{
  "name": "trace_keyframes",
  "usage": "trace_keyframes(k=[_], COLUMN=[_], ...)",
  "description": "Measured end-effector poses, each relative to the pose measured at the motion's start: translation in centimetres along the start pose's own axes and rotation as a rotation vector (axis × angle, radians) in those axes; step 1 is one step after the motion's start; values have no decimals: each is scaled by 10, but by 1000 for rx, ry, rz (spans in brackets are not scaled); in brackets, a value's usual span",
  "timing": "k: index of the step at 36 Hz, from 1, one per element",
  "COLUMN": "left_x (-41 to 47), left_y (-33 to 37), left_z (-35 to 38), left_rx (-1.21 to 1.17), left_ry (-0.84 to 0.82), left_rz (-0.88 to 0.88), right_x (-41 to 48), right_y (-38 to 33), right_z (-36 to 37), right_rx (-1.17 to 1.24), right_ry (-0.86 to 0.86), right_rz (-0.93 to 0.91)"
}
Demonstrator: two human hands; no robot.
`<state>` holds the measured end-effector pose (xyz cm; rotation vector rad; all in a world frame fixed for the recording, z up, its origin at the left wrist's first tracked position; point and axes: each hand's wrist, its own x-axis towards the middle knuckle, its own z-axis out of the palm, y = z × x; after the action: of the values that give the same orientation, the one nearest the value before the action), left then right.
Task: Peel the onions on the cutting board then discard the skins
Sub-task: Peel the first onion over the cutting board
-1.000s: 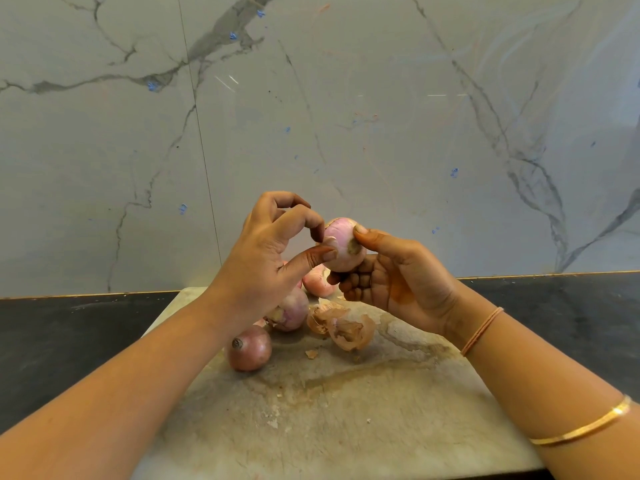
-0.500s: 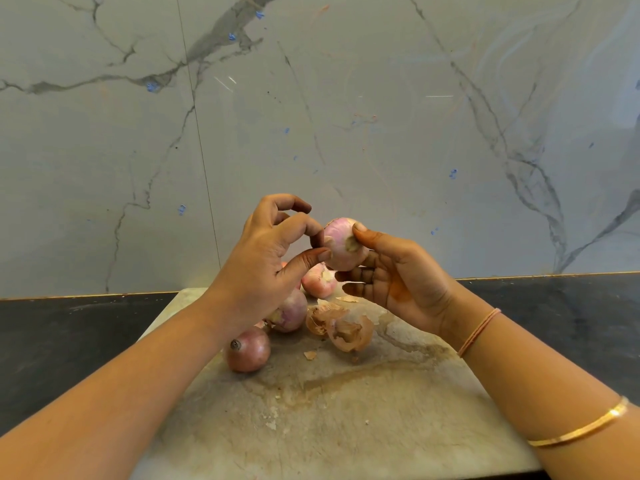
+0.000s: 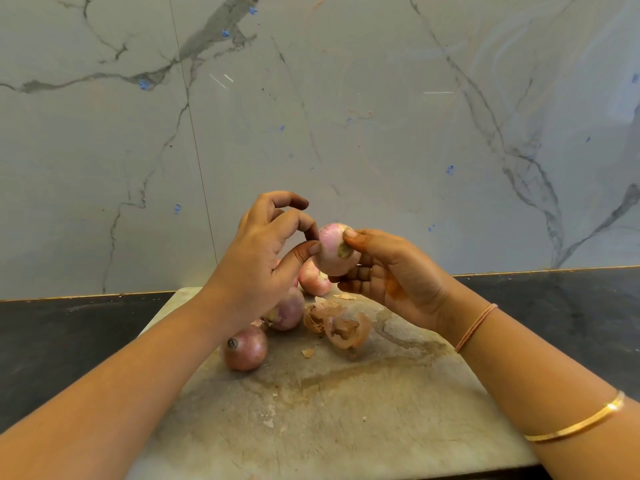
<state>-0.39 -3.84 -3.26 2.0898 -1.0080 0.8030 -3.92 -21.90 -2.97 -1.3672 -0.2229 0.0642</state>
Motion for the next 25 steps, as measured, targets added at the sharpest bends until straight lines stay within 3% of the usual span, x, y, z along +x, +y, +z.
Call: trace_keyframes(k=[25], left_x=[-1], left_y=[-1], left_z=[2], left_rx=[89], left_ry=[-46], left_rz=[1], right_x=[0], right_y=[-2], right_z=[0], right_rx=[38], right_ry=[52], right_rz=[-21])
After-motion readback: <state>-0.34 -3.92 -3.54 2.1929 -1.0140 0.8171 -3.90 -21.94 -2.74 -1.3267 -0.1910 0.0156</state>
